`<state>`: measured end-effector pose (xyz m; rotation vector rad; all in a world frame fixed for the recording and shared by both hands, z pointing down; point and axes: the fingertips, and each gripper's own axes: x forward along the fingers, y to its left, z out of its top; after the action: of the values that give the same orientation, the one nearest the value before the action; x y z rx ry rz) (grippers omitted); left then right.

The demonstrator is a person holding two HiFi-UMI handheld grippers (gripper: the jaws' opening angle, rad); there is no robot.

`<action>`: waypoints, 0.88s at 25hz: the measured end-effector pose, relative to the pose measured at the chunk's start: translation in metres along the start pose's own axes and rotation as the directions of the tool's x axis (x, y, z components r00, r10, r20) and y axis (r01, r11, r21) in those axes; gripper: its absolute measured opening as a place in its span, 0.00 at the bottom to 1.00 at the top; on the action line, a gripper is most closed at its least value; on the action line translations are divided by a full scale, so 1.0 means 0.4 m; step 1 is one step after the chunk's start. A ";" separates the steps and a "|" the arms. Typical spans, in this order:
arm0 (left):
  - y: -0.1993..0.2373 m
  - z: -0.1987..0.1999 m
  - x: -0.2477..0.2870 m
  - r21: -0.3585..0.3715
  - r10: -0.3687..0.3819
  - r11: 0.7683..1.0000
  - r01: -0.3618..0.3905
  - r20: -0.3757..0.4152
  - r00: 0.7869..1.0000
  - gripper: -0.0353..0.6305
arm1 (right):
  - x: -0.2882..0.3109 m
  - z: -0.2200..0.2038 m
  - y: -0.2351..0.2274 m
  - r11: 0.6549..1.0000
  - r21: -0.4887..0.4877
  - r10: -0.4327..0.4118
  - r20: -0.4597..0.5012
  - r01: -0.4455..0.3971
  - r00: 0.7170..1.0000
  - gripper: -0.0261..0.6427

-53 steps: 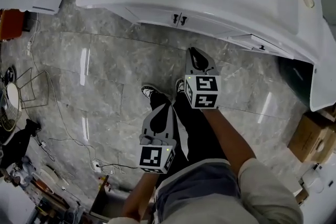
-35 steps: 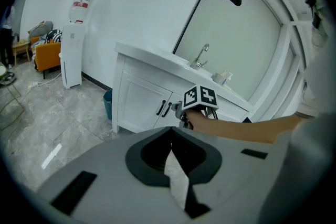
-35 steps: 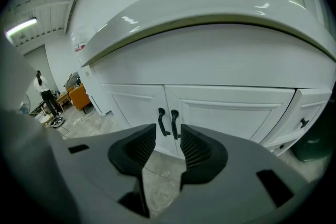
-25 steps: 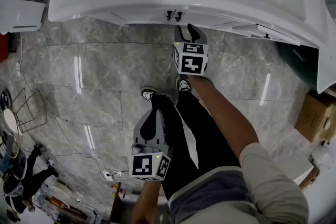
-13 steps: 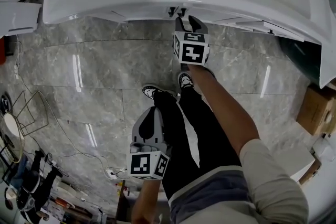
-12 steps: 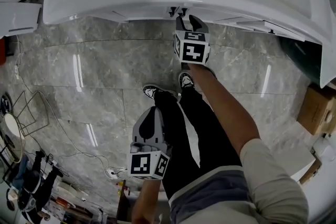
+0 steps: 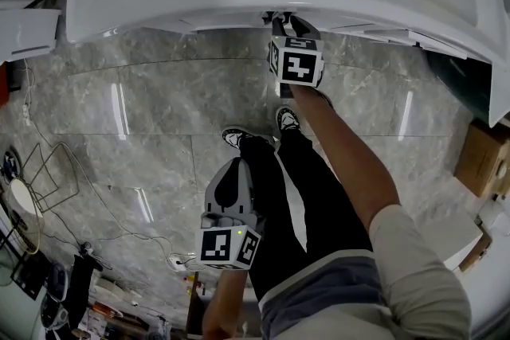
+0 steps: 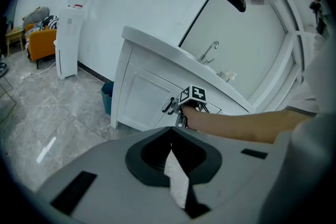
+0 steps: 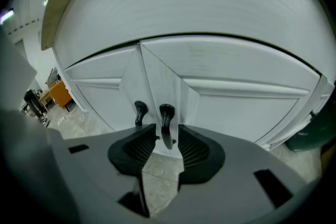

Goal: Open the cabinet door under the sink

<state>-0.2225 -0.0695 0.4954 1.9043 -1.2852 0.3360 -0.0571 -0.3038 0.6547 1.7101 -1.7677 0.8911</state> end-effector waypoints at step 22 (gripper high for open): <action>0.041 0.023 0.010 -0.040 0.001 0.999 -0.002 -0.012 1.000 0.05 | 0.015 0.006 -0.008 0.994 0.056 -0.096 -0.055 0.099 0.994 0.12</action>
<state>-0.2366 -0.0816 0.4996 1.8657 -1.2768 0.3197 -0.0540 -0.3097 0.6580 1.7773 -1.6245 0.9453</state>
